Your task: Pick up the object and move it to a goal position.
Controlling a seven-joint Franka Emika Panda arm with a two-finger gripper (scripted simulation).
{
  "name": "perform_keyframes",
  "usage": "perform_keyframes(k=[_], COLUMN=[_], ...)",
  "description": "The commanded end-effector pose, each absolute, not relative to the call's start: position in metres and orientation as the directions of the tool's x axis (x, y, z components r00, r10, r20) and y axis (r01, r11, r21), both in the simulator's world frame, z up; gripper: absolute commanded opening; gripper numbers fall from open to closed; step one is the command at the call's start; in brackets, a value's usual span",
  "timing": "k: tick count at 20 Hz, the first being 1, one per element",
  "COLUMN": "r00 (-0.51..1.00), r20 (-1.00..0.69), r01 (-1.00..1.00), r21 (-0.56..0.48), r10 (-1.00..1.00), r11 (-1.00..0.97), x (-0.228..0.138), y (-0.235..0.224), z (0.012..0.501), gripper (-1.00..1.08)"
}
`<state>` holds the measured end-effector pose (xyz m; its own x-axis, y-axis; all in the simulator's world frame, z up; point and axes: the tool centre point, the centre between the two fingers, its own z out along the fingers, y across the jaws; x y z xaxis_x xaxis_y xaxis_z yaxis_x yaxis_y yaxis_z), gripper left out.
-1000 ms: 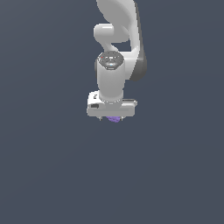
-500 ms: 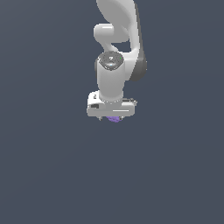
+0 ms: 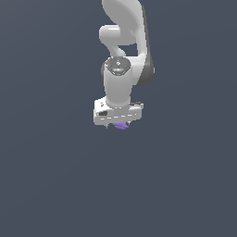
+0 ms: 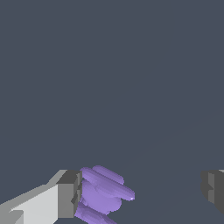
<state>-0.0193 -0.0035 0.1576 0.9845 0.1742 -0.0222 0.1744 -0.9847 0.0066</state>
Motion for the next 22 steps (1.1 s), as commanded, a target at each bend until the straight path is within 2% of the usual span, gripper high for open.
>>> perform_keyframes(k=[1,11,22], r00=[0.973,0.873,0.684], r20=[-0.022,-0.018,-0.013], r01=[0.230,0.487,0.730], r21=[0.006,0.002,-0.001], r10=[0.230,0.487,0.730], r11=[-0.973,-0.873,-0.684], x=[-0.024,-0.047,-0.074], y=[-0.003,0.001,0.007], z=[0.153,0.135,0.116], gripper=[1.00,1.00,1.00])
